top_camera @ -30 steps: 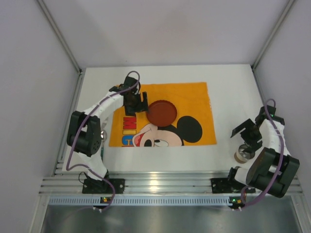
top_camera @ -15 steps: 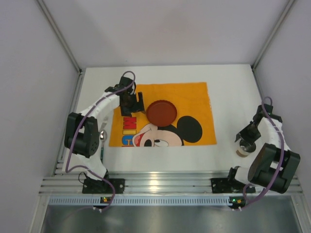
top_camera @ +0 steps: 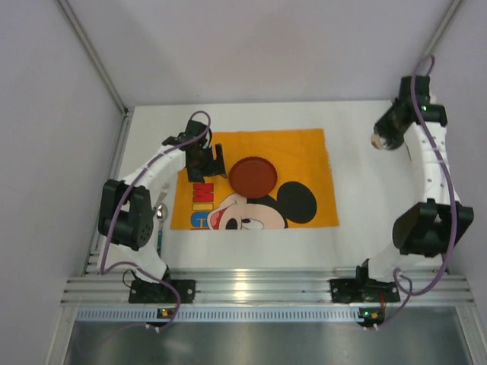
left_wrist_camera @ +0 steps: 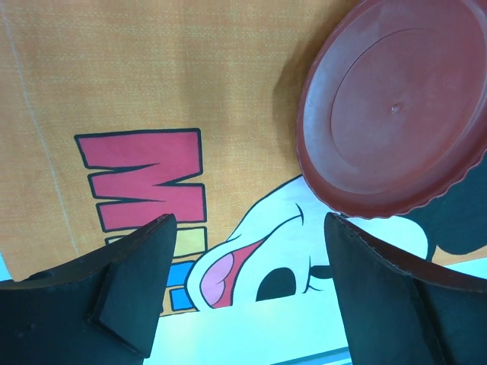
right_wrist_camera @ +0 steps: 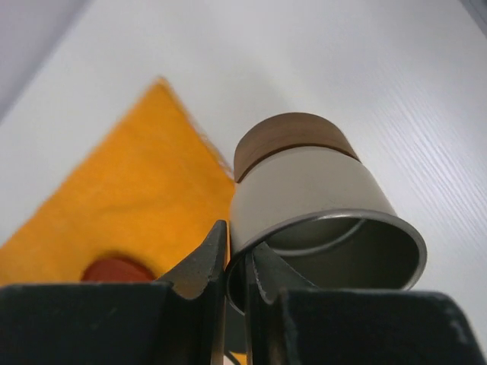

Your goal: Set the dinner table for one person

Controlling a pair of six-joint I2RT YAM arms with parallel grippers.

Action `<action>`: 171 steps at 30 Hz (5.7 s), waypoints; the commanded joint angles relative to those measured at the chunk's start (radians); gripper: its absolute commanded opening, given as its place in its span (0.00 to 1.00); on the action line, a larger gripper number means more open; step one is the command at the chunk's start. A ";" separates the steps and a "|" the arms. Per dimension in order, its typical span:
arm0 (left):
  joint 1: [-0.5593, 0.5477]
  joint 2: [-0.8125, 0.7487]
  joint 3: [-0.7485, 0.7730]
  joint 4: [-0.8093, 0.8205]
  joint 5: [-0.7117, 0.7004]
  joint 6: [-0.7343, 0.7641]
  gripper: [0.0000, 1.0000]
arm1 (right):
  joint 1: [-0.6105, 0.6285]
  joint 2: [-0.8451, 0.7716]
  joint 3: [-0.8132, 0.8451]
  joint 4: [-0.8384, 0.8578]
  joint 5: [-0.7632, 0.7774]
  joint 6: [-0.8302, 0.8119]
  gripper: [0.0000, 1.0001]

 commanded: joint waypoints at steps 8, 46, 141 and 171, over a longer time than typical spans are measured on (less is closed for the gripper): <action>0.003 -0.152 0.025 -0.083 -0.125 0.000 0.88 | 0.352 0.711 0.920 -0.184 -0.145 -0.027 0.00; 0.329 -0.377 -0.309 -0.279 -0.249 -0.196 0.87 | 0.513 0.577 0.719 -0.122 0.014 -0.139 0.81; 0.452 0.125 -0.122 0.076 -0.242 0.039 0.00 | 0.357 0.229 0.255 -0.117 0.043 -0.225 0.82; -0.172 0.344 0.785 -0.200 -0.156 -0.185 0.00 | 0.357 0.000 0.104 -0.146 -0.022 -0.219 1.00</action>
